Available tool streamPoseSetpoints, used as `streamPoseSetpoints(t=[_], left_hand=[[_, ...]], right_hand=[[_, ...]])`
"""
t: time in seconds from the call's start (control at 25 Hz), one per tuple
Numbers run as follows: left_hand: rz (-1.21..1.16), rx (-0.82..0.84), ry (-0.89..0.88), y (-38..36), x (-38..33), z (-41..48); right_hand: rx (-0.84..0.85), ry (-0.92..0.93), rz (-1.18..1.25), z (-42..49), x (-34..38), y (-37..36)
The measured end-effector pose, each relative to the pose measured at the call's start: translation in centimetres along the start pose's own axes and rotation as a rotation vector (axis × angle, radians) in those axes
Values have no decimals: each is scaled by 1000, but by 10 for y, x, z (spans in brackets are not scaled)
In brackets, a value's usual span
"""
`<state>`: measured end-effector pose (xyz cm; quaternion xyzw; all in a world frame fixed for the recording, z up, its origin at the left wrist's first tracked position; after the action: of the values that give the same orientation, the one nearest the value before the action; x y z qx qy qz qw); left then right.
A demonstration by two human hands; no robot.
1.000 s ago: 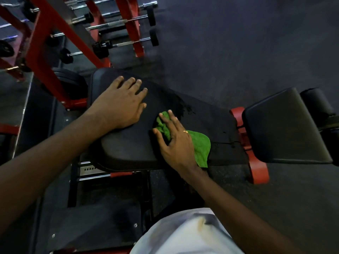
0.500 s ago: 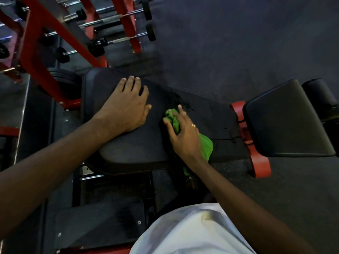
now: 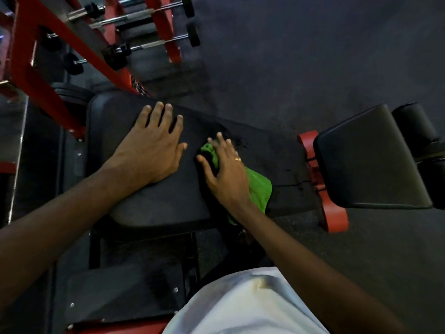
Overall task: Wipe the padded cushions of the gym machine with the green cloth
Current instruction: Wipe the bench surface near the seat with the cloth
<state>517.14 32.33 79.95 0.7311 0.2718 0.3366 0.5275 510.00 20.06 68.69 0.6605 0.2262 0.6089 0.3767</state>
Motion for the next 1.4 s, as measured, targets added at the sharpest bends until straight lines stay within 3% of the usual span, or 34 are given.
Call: streamPoseSetpoints(t=[0.16,0.36,0.6,0.8,1.0,1.08,1.24,1.4], left_hand=[[8,4,9,-1,-2,0],[-10,6,25,2,-2,1],[-14,36,59,0,-2,4],[-17,29,59,0,-3,6],[13,50,77,1,-4,5],[11,64,80,-1,-4,5],[13,56,70,-1,-4,6],[15,58,72,0,-4,7]], right_hand=[[43,-153,49,52,-6,-5],[-75,153,45,20,19,-1],[-85,2,61,120,6,-10],[-116,143,85,79,-17,-9],[-85,-118,135,81,-68,-19],[-119,-54,187,92,-48,-16],[-144,267,279,113,21,-4],[-102,246,173,114,-4,-8]])
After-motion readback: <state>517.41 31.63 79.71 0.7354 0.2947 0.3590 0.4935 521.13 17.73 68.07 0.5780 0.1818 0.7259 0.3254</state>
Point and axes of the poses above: each hand's wrist, its own z-axis towards the middle knuckle, its own y-axis out of the back of the hand, x = y × z, the point moved 5 cm from there along z, towards the middle knuckle, and after that the axes turned 15 degrees about -z, right-handed, at the moved point
